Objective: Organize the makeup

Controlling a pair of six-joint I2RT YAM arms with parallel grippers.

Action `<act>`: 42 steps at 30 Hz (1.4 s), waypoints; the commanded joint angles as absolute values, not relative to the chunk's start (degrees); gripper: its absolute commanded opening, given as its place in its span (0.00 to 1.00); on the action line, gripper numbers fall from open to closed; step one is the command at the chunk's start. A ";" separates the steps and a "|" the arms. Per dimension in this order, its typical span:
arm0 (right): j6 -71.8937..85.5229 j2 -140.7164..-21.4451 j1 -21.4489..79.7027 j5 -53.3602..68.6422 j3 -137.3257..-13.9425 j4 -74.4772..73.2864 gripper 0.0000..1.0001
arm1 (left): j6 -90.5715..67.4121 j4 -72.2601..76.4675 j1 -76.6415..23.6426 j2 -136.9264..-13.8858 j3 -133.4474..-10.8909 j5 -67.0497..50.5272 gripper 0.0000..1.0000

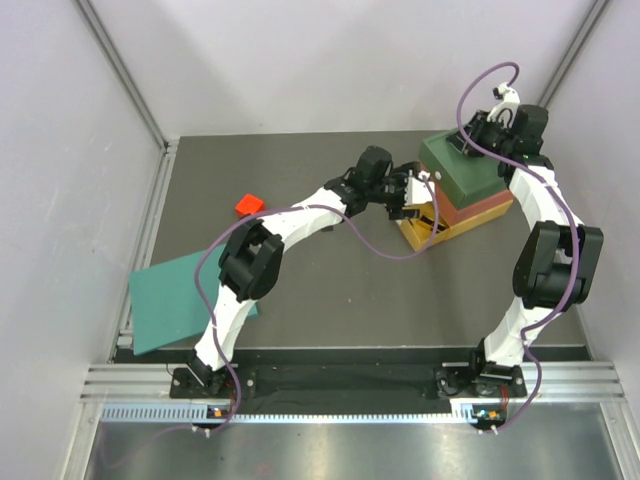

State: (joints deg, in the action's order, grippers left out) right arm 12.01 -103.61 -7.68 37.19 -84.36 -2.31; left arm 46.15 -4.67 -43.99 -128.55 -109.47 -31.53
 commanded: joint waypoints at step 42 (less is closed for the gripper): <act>11.16 -110.39 -7.73 34.72 -76.73 -26.10 0.22 | 19.96 9.66 -41.39 -137.18 -106.87 -44.21 0.00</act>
State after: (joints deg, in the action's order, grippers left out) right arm 12.23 -103.39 -7.68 37.26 -84.33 -2.24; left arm 23.46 3.22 -40.36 -135.00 -102.10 -41.95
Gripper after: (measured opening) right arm 0.214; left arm 0.010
